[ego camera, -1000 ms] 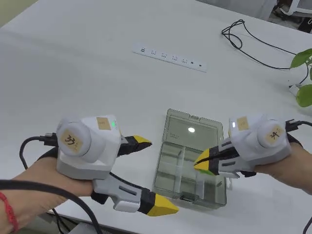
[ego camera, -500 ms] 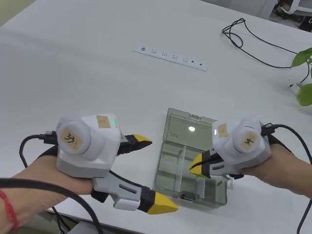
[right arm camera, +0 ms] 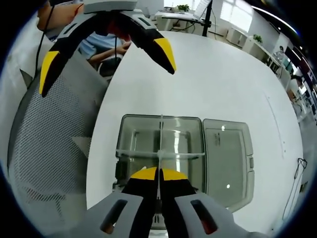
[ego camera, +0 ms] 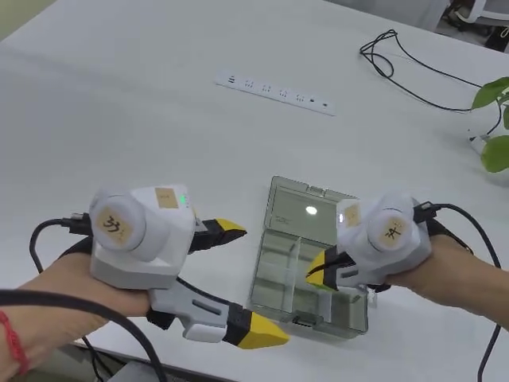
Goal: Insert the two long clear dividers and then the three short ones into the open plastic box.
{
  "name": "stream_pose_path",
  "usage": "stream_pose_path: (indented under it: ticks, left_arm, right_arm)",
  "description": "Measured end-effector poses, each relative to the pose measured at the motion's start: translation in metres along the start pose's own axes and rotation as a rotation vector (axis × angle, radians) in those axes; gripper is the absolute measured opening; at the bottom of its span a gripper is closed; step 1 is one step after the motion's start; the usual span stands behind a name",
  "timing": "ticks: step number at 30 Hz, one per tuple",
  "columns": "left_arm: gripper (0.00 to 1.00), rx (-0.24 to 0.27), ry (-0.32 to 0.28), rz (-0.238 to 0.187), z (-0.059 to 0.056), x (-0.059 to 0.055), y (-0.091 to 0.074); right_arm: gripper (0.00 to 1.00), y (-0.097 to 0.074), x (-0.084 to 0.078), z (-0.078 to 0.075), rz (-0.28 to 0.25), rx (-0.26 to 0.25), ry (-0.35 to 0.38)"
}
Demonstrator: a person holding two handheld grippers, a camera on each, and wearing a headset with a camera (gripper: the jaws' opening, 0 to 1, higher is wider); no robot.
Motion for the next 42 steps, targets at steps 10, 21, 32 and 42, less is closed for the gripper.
stream_pose_path:
  ticks: [10, 21, 32, 42]
  left_arm:
    - [0.93, 0.012, 0.010, 0.008, 0.002, 0.000, -0.004]
    - [0.99, 0.025, 0.022, 0.029, 0.006, -0.007, -0.006]
    - [1.00, 0.030, 0.033, 0.052, 0.010, -0.012, -0.007]
    - [1.00, 0.036, 0.033, 0.051, 0.010, -0.010, -0.009]
  right_arm:
    - [0.08, -0.009, -0.001, -0.001, -0.060, -0.017, 0.070]
    - [0.21, -0.056, -0.014, -0.013, -0.183, -0.074, 0.218]
    - [0.33, -0.089, -0.070, -0.014, -0.145, -0.129, 0.280]
    - [0.40, -0.101, -0.131, -0.010, -0.063, -0.145, 0.336]
Point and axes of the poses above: the centre of the closed fingertips' face, and the gripper's own axes: y roughly forward along the fingers, z roughly to its left, x roughly out of its top, the point moved 4 cm from there along -y, roughly backward along the fingers, and after that the axes turned 6 degrees about y, right-handed, at the moved point
